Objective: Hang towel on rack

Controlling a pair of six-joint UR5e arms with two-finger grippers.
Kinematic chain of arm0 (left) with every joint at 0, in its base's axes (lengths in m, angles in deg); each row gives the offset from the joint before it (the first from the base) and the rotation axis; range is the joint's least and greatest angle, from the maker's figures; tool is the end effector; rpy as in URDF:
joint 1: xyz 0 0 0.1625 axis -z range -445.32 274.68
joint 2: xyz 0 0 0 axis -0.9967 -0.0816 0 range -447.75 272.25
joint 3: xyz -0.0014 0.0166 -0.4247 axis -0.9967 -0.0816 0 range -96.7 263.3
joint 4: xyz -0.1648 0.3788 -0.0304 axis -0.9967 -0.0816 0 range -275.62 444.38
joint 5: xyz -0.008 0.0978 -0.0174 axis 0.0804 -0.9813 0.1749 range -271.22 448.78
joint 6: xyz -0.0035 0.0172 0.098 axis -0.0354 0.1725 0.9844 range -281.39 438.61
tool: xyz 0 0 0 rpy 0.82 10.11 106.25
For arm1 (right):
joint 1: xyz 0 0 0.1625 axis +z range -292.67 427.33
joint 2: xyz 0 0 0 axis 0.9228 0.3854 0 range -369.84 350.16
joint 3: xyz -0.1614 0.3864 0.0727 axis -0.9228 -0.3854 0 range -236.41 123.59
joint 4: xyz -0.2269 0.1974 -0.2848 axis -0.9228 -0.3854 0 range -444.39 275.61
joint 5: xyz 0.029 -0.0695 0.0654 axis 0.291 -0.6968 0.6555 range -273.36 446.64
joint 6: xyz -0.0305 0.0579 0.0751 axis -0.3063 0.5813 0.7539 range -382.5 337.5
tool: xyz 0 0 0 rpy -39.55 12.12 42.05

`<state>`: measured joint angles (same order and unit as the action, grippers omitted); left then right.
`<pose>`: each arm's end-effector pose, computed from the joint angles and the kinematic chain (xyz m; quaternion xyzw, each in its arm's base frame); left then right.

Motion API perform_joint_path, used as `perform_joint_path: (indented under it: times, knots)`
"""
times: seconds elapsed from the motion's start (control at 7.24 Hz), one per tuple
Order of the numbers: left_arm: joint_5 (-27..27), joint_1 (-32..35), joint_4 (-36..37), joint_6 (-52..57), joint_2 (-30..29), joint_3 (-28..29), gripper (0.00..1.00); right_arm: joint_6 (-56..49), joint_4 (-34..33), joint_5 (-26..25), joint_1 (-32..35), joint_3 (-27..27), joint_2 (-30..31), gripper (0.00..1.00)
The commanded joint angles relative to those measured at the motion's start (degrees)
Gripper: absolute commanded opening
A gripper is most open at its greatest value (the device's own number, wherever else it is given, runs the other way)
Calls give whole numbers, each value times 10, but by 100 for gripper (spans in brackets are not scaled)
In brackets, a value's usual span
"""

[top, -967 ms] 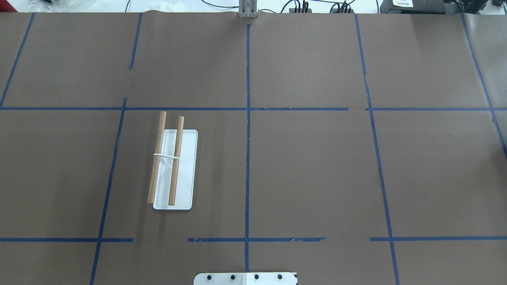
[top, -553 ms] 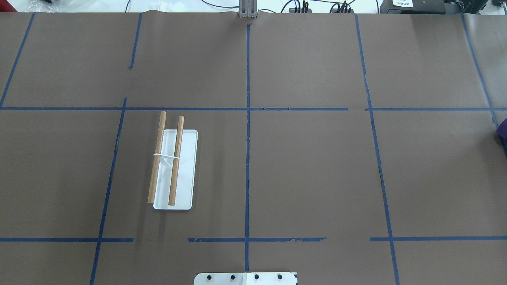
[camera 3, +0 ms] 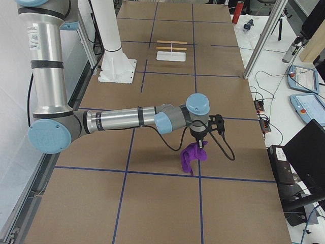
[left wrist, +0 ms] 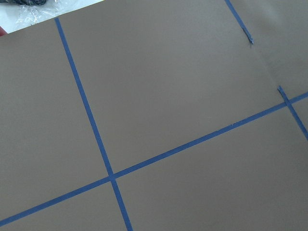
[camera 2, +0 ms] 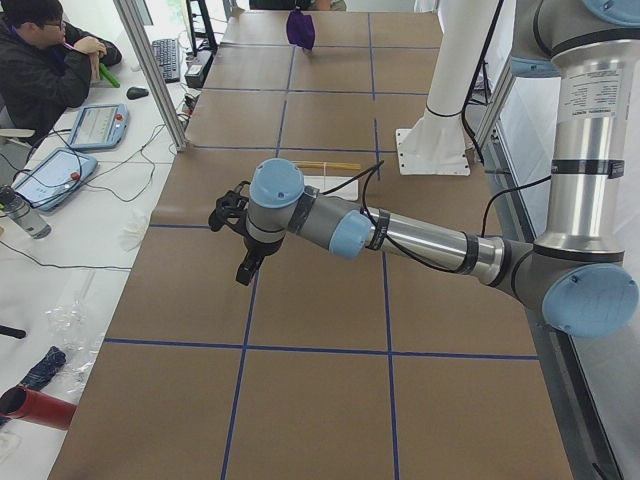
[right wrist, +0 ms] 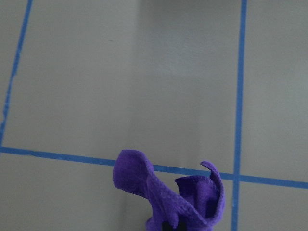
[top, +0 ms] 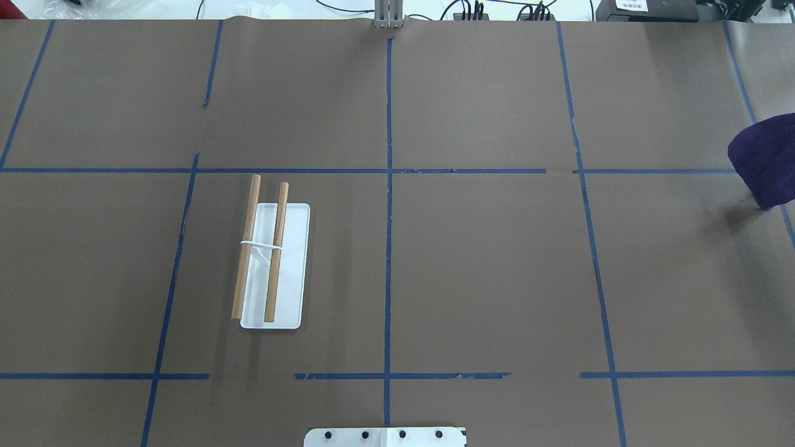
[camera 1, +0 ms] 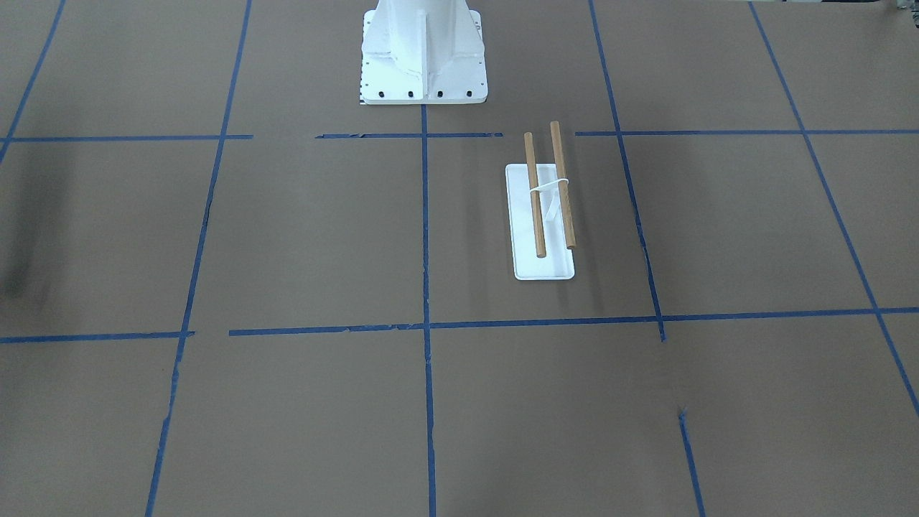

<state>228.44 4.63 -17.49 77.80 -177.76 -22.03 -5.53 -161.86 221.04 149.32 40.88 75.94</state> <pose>-0.0571 -0.4964 0.4955 0.2104 0.4097 0.0929 0.8828 -0.0116 -0.5392 0.5325 0.1083 -0.4025 -0.0077 0.9089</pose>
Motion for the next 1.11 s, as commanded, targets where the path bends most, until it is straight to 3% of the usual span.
perform_joint_path:
  times: [0.0,0.41,0.83,0.97]
  knots:
    - [3,-31,0,-57,-41,-9,100,121,-17,7,-69,61,-52,0]
    - [-4,-135,2,-271,-101,-50,100,329,-16,1,-146,91,-148,0]
    - [-4,-215,0,-503,-184,-62,100,380,-8,-10,-212,106,-207,0]
    - [-8,-257,0,-597,-221,-59,100,378,27,-34,-238,117,-216,0]
